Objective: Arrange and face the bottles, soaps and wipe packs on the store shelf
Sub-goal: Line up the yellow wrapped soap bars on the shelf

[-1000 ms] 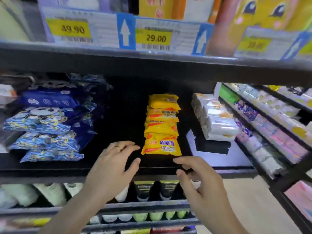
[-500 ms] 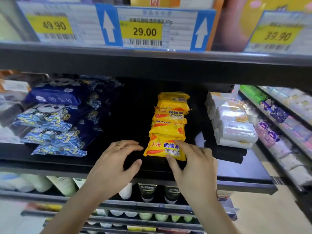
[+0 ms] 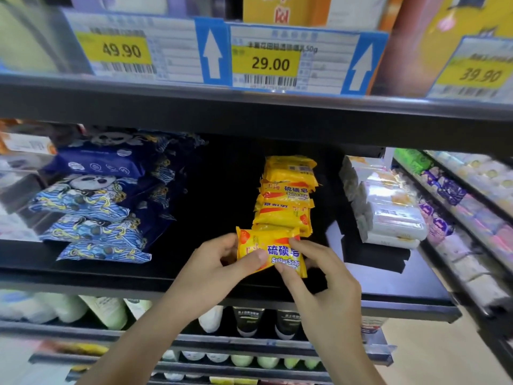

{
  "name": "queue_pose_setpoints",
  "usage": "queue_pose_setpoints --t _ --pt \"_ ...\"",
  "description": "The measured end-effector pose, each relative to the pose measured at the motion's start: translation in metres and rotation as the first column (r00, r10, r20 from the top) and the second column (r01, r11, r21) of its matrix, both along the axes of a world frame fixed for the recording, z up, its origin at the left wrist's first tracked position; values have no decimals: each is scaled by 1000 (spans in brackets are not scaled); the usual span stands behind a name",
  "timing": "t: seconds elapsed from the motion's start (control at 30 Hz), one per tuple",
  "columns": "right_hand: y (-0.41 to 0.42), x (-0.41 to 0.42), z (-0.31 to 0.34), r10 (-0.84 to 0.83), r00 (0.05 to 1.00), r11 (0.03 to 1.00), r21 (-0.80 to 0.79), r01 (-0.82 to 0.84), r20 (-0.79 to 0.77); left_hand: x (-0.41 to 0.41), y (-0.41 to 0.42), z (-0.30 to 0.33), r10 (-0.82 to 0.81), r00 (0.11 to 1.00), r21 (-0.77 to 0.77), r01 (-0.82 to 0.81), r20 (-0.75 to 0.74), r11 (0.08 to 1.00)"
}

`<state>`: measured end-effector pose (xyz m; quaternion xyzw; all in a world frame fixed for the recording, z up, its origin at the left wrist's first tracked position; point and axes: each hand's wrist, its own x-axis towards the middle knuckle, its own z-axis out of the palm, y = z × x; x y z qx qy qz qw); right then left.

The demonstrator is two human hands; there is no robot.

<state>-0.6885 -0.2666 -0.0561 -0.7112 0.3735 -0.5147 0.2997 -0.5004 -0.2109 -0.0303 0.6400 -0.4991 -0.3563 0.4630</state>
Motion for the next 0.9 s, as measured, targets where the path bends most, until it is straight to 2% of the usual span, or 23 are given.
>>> queue_pose_setpoints --t 0.07,0.13,0.3,0.43,0.67,0.9 --pt "2 3 3 55 998 998 10 -55 6 0 1 5 -7 995 -6 7 -99 1000" --pt "3 3 9 130 992 986 101 -130 7 3 4 8 -26 990 -4 25 -140 1000" --pt "3 -1 25 220 971 901 360 -241 98 5 10 8 -65 989 6 66 -132 998" --pt "-2 -5 36 303 952 837 463 -290 48 5 11 11 -66 989 -4 66 -133 998" --pt "-2 -10 51 398 910 744 540 -393 115 12 18 25 -172 973 -14 172 -155 985" --pt "1 -19 55 389 915 746 547 -380 106 7 18 29 -231 966 -18 230 -114 973"
